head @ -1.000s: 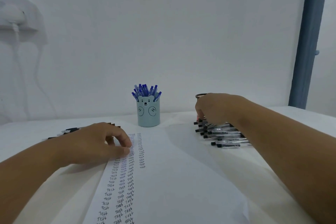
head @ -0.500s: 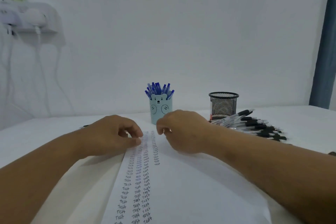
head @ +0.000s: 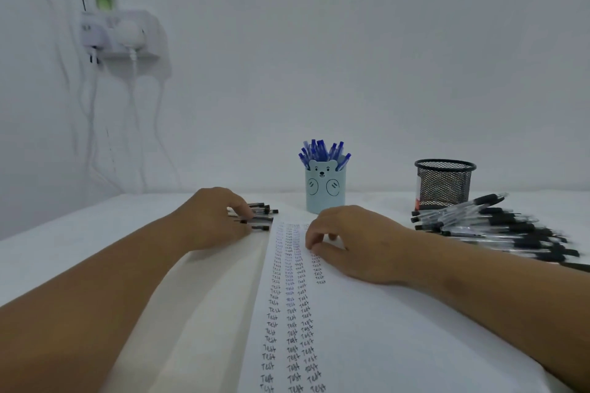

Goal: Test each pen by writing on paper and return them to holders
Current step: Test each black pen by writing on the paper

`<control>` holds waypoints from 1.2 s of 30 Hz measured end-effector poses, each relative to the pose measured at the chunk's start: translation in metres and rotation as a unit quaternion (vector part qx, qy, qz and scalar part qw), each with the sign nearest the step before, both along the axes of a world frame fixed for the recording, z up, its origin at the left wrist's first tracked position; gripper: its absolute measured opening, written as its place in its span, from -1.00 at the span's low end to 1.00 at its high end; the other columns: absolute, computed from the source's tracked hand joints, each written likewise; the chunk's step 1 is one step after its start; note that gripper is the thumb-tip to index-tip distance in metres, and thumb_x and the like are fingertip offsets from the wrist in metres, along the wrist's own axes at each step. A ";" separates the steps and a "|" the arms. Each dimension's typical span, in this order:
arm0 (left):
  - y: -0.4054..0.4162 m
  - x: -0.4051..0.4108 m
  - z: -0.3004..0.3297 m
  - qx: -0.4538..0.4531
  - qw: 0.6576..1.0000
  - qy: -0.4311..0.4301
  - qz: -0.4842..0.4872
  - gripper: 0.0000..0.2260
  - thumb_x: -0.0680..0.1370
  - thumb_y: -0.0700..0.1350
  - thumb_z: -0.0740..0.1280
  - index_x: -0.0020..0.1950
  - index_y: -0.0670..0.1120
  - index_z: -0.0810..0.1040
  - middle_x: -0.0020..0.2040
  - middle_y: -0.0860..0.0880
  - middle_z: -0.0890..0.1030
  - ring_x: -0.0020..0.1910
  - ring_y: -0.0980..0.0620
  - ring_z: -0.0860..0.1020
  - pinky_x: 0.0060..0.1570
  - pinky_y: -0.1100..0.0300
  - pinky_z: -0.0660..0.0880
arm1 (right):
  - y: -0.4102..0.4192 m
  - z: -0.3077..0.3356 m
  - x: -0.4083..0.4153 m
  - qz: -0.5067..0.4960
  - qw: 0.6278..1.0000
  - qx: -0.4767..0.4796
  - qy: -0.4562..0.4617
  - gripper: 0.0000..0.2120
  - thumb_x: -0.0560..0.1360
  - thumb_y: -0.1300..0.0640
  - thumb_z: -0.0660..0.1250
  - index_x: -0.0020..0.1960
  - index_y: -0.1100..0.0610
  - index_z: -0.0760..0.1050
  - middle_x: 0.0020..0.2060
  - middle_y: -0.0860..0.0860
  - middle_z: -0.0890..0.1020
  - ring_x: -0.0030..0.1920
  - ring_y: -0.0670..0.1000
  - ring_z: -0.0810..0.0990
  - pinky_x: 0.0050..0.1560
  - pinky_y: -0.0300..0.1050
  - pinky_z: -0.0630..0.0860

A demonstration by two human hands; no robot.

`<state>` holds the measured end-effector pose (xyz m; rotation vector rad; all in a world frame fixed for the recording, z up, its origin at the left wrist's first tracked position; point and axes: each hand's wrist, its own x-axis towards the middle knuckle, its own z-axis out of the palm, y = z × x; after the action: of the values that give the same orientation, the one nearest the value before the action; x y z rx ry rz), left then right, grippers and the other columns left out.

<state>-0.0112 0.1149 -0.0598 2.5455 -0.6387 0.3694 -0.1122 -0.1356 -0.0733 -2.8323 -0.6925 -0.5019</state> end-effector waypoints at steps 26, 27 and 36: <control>-0.019 -0.020 0.027 -0.657 0.722 0.192 -0.104 -0.60 0.70 0.16 0.06 -0.21 -0.03 0.42 -0.43 0.03 0.29 -0.51 0.08 0.20 -0.43 0.20 0.18 | -0.004 -0.003 0.003 0.015 1.000 0.009 0.001 -0.87 0.63 0.05 0.27 0.08 -0.01 0.59 -0.03 -0.18 0.59 -0.07 -0.29 0.43 -0.01 -0.48 0.29; -0.017 -0.021 0.028 -0.673 0.698 0.214 -0.114 -0.56 0.68 0.22 0.06 -0.25 -0.03 0.40 -0.45 0.04 0.26 -0.52 0.07 0.18 -0.43 0.19 0.17 | -0.004 -0.003 0.004 0.015 1.000 0.010 0.002 -0.87 0.63 0.05 0.27 0.08 -0.01 0.59 -0.03 -0.18 0.59 -0.06 -0.26 0.44 -0.01 -0.48 0.29; -0.013 -0.026 0.032 -0.752 0.567 0.283 -0.185 -0.55 0.58 0.22 0.11 -0.38 -0.03 0.29 -0.45 0.06 0.13 -0.52 0.07 0.08 -0.45 0.24 0.13 | -0.005 -0.003 0.006 0.016 1.000 0.011 0.004 -0.87 0.63 0.04 0.27 0.08 -0.01 0.59 -0.03 -0.18 0.59 -0.06 -0.26 0.44 -0.01 -0.47 0.30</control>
<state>-0.0371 0.1018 -0.0276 0.6969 -0.2744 -0.1152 -0.1066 -0.1408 -0.0767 -2.7960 -0.7260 -0.4887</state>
